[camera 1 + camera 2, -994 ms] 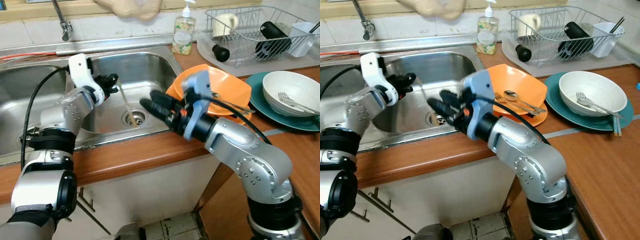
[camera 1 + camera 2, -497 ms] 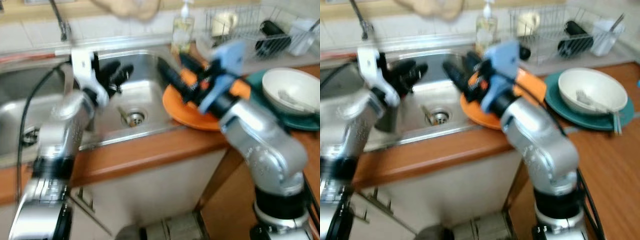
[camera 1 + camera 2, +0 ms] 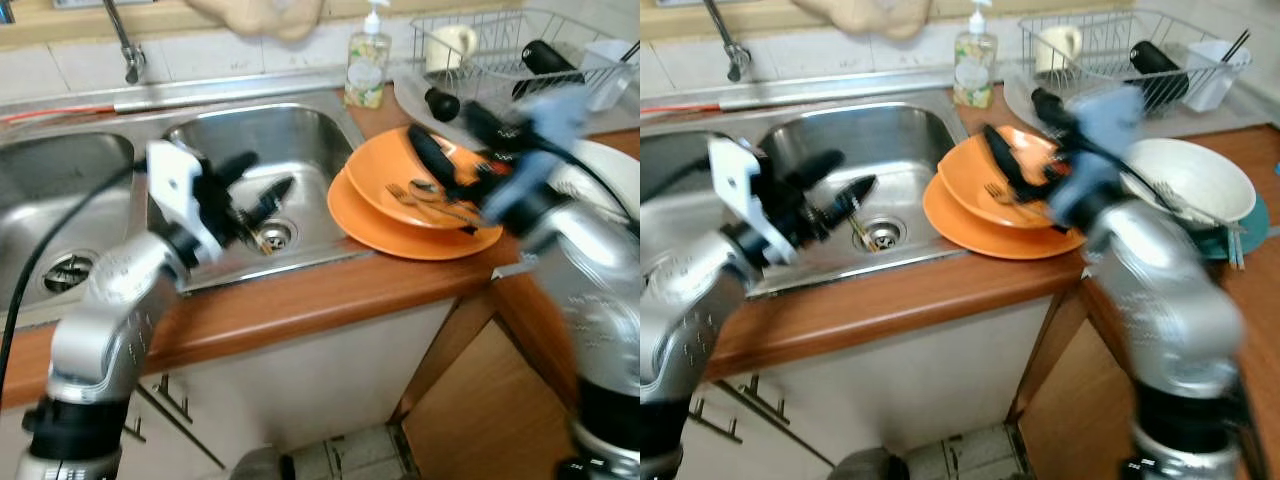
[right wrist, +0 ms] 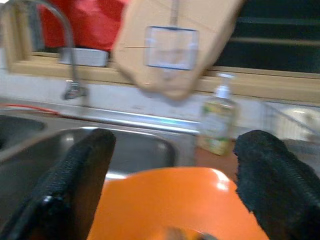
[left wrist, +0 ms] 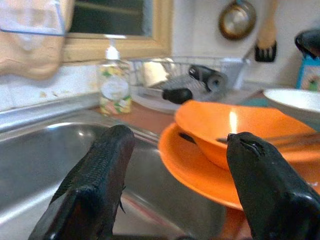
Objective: Kitchen organization
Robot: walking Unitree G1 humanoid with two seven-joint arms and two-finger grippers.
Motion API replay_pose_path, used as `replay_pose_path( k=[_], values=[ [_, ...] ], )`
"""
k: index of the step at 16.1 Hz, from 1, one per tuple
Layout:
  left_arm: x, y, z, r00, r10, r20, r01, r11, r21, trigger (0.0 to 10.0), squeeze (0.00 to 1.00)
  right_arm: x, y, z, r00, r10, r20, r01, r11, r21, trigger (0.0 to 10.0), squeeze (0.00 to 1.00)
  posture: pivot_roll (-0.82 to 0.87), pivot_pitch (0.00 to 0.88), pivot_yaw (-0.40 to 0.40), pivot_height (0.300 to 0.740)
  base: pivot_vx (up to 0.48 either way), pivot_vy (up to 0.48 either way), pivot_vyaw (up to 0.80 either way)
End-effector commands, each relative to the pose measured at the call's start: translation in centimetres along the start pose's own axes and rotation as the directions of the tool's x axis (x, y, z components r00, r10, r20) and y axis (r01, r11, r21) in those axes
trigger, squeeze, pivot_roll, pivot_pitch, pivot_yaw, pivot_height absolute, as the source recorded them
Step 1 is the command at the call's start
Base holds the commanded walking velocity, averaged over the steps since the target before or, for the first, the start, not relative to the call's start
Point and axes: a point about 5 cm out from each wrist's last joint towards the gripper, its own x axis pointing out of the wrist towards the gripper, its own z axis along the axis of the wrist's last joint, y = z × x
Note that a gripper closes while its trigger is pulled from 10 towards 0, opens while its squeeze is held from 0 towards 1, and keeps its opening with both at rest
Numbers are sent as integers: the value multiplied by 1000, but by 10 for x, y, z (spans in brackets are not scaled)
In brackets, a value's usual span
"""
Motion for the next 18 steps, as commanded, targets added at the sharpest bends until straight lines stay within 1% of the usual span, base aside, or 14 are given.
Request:
replay_pose_path(
  k=[1,2,3,4,5,6,7,8,9,11,13,15,18],
  values=[
    [-2,-8,-1,999,-32,-21,32,999,13,10000,43,-8,-7,3,1000,-3,4,3,1000,-13,10000,247,-39,0,59,716,0,0,0],
    [-3,-11,-2,999,-44,-27,45,999,10,10000,35,-11,-10,3,1000,-2,-4,1,1000,-16,10000,51,-39,0,59,716,0,0,0],
    [-6,-21,-6,993,-110,-46,110,994,-10,10000,0,-23,-19,2,999,12,-36,-12,1000,-6,10000,0,-55,0,60,716,0,0,0],
    [-7,-25,-7,988,-147,-51,147,989,-19,10000,0,-31,-28,0,998,-15,-55,16,1000,25,10000,0,-55,0,60,716,0,0,0],
    [-7,-28,-6,984,-171,-50,170,985,-32,10000,0,-37,-36,-3,997,-32,-74,34,999,31,10000,0,-60,0,59,716,0,0,0],
    [-8,-31,-6,980,-191,-51,189,981,-41,10000,0,-41,-40,-6,994,-35,-105,37,999,17,10000,0,-60,0,59,716,0,0,0],
    [-9,-35,-7,975,-215,-60,212,976,-45,10000,0,-46,-41,-14,988,-18,-156,17,1000,-11,10000,0,-61,0,56,716,0,0,0],
    [-10,-37,-8,971,-229,-68,226,973,-44,10000,0,-48,-41,-18,983,-3,-185,0,1000,-18,10000,0,-61,0,53,716,0,0,0],
    [-10,-37,-8,970,-231,-69,228,972,-46,10000,0,-49,-40,-22,979,0,-202,1,1000,4,10000,0,-61,0,53,716,0,0,0],
    [-11,-38,-8,968,-241,-69,238,970,-52,10000,0,-51,-45,-31,969,-26,-245,29,1000,9,10000,0,-62,0,52,716,0,0,0],
    [-11,-39,-8,966,-248,-73,245,968,-52,10000,0,-53,-47,-35,965,-26,-259,27,1000,3,10000,0,-61,0,52,716,0,0,0],
    [-11,-39,-8,965,-253,-73,249,967,-54,10000,0,-52,-46,-38,963,-13,-271,14,1000,2,10000,0,-64,0,54,716,0,0,0],
    [-10,-40,-8,964,-256,-74,253,966,-53,10000,0,-52,-44,-44,953,-11,-304,3,1000,-28,10000,0,-64,0,54,716,0,0,0]
  ],
)
